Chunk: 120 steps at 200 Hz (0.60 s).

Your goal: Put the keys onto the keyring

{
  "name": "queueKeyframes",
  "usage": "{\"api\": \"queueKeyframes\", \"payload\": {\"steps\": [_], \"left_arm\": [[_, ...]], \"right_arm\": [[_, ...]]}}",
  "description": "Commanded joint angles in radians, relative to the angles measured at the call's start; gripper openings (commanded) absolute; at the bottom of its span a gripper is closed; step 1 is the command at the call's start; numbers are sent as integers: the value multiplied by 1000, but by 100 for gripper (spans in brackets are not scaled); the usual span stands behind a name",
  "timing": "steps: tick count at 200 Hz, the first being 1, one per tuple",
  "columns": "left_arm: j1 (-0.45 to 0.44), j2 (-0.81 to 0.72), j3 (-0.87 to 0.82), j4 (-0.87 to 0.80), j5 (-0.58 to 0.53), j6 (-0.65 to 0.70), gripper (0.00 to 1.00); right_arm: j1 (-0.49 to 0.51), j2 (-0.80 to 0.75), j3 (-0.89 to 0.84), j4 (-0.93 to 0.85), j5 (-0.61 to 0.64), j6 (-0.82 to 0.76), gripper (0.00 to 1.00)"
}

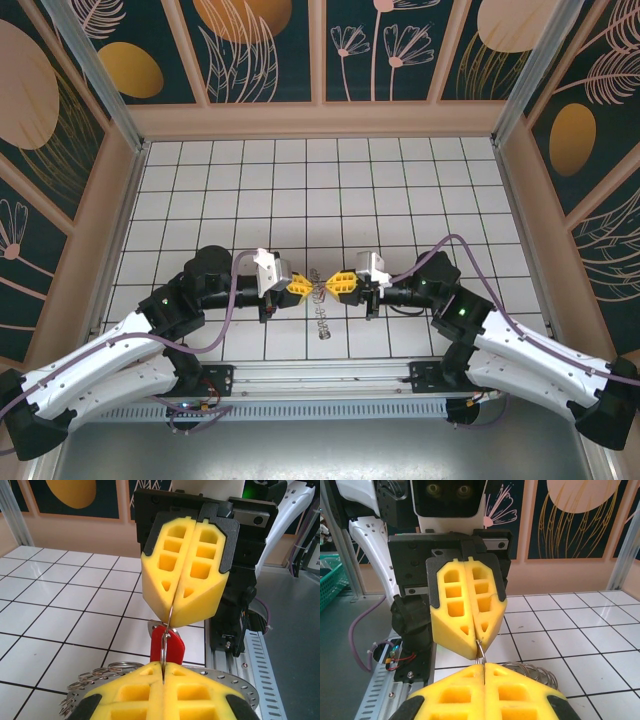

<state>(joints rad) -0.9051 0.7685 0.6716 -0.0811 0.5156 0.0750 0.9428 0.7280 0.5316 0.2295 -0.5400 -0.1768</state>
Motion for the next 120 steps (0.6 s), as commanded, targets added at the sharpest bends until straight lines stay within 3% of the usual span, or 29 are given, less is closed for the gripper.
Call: {"api": "queueKeyframes", "payload": {"steps": [1, 120], "left_arm": [[3, -16, 31, 30, 12, 9, 0], [3, -16, 34, 29, 6, 9, 0]], "right_arm": [[9, -19, -16, 39, 29, 16, 0], [9, 8, -18, 60, -19, 41, 0]]}}
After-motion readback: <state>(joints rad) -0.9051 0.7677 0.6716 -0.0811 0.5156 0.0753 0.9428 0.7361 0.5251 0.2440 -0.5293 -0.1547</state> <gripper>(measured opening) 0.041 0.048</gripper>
